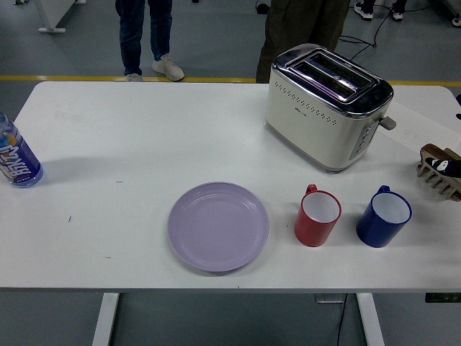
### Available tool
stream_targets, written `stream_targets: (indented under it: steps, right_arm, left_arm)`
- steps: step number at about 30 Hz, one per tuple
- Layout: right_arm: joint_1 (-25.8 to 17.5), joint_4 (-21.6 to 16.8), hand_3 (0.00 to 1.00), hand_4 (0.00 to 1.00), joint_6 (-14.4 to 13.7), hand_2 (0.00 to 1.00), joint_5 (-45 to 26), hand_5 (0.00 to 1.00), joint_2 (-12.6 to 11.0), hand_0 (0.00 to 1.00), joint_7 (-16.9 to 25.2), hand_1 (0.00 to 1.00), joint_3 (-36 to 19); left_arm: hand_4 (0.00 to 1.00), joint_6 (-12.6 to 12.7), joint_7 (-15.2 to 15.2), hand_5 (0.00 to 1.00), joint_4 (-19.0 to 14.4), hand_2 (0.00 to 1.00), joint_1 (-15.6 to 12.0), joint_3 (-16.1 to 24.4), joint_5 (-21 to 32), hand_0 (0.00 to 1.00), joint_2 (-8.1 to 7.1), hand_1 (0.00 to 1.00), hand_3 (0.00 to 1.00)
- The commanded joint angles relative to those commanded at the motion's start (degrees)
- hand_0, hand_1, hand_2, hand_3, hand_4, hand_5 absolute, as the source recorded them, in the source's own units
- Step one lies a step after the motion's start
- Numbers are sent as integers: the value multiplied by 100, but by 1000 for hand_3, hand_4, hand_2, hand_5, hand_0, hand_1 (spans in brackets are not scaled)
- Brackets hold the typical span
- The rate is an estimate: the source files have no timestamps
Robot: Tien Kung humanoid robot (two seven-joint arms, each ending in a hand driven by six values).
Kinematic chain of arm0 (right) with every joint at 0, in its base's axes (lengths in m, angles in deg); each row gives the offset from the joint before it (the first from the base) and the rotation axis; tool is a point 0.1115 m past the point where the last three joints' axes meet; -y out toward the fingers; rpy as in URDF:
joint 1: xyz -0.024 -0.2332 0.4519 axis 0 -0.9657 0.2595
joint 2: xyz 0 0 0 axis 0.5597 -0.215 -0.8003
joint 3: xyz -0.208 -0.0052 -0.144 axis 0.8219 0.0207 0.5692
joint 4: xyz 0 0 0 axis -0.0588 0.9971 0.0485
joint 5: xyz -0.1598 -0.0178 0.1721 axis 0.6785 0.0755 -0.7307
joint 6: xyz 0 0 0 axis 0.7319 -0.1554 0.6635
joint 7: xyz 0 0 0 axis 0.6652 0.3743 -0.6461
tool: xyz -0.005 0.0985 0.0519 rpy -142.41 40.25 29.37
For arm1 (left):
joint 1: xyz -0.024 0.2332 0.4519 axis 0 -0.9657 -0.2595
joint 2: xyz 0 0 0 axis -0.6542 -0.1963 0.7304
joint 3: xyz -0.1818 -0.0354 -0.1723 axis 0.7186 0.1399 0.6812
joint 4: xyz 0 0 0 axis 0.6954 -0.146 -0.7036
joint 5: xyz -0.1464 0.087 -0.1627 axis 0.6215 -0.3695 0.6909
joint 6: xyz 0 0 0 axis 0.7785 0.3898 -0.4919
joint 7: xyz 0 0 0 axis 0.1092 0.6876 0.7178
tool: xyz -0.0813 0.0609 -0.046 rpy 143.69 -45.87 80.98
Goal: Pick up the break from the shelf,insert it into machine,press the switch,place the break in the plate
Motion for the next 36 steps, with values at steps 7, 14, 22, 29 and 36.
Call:
stream_targets:
  steps: [7, 14, 22, 29, 36]
  right_arm:
    - [161, 189, 962, 861, 36, 950, 58, 243, 21, 998, -105, 933, 123]
    - [393, 425, 924, 848, 134, 905, 244, 249, 13, 980, -358, 910, 329]
    - [610, 751, 876, 816, 98, 878, 458, 257, 50, 951, -505, 879, 440]
    - [776, 1035, 862, 796, 67, 855, 580, 271, 128, 934, -538, 856, 538]
    - [913, 1273, 855, 794, 32, 841, 726, 273, 180, 926, -571, 842, 631]
  left_arm:
    - [335, 3, -4, 815, 0, 489, 15, -15, 25, 629, 2, 494, 548]
    - [334, 4, -4, 815, 0, 488, 27, -19, 26, 629, 3, 495, 547]
    - [336, 6, -3, 817, 0, 486, 38, -27, 39, 630, 2, 495, 547]
    - [336, 5, 7, 818, 0, 485, 43, -17, 30, 630, 5, 494, 548]
    - [337, 4, 17, 816, 0, 487, 50, -8, 21, 630, 7, 494, 547]
